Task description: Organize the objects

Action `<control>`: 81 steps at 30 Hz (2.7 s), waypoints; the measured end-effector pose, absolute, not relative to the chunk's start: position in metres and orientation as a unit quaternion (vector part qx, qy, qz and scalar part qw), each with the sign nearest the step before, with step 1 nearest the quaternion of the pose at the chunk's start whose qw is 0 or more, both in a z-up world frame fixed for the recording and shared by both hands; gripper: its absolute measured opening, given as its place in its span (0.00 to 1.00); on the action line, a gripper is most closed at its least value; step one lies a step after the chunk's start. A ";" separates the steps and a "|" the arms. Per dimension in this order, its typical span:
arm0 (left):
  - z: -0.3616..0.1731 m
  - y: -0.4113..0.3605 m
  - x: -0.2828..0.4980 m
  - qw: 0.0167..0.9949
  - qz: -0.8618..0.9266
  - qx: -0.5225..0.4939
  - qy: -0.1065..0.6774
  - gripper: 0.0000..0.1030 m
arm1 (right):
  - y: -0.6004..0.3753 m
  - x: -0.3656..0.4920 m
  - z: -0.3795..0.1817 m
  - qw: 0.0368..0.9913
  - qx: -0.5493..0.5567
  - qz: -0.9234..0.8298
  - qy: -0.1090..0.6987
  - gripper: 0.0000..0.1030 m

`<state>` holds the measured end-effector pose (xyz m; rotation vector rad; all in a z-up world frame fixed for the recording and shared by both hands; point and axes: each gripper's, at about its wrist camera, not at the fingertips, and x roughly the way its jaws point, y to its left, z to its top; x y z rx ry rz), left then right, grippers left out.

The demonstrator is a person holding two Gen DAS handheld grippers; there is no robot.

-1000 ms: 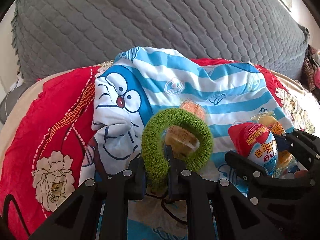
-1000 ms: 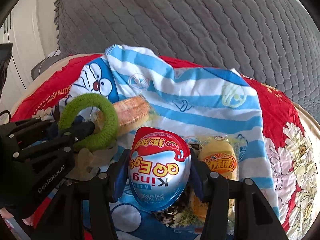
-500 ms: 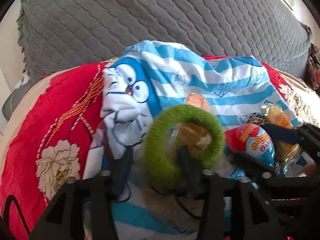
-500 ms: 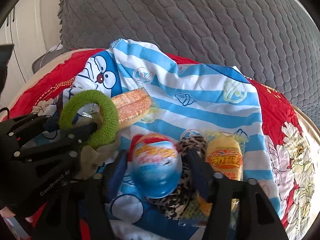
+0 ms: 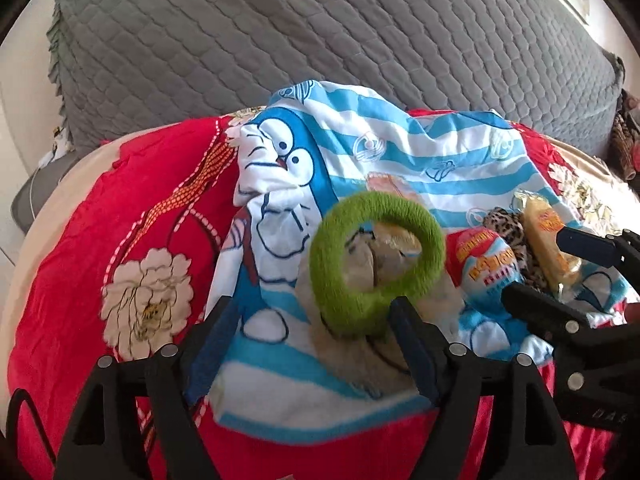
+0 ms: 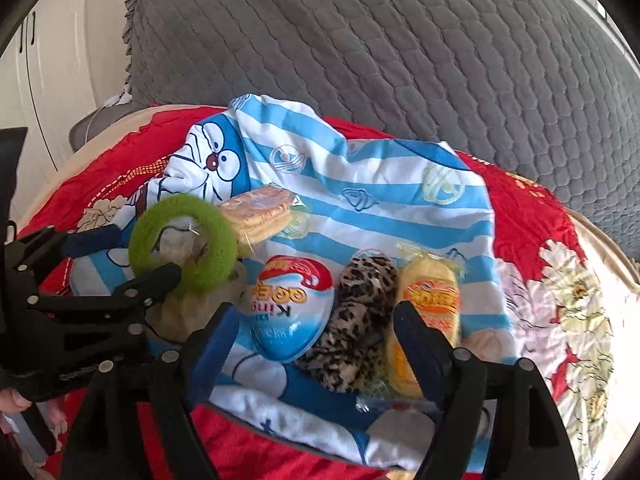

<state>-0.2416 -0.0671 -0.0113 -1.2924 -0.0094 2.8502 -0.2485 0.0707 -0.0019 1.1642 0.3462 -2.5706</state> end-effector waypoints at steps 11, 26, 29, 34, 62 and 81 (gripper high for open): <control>-0.005 -0.070 -0.202 -0.003 0.910 -0.415 -0.004 0.79 | 0.078 -0.213 0.007 0.145 0.407 -0.895 0.110 0.81; -0.003 -0.072 -0.162 -0.003 0.903 -0.429 -0.017 0.82 | 0.090 -0.169 0.017 0.132 0.407 -0.902 0.064 0.93; 0.001 -0.071 -0.155 -0.005 0.904 -0.427 -0.017 0.82 | 0.091 -0.162 0.018 0.129 0.407 -0.902 0.064 0.93; 0.008 -0.071 -0.143 -0.003 0.905 -0.424 -0.019 0.82 | 0.095 -0.150 0.021 0.127 0.407 -0.903 0.056 0.94; 0.055 -0.060 -0.070 0.013 0.916 -0.401 -0.006 0.82 | 0.109 -0.071 0.064 0.114 0.378 -0.918 0.041 0.96; 0.067 -0.061 -0.037 0.014 0.919 -0.395 -0.010 0.82 | 0.113 -0.036 0.071 0.094 0.363 -0.927 0.034 0.98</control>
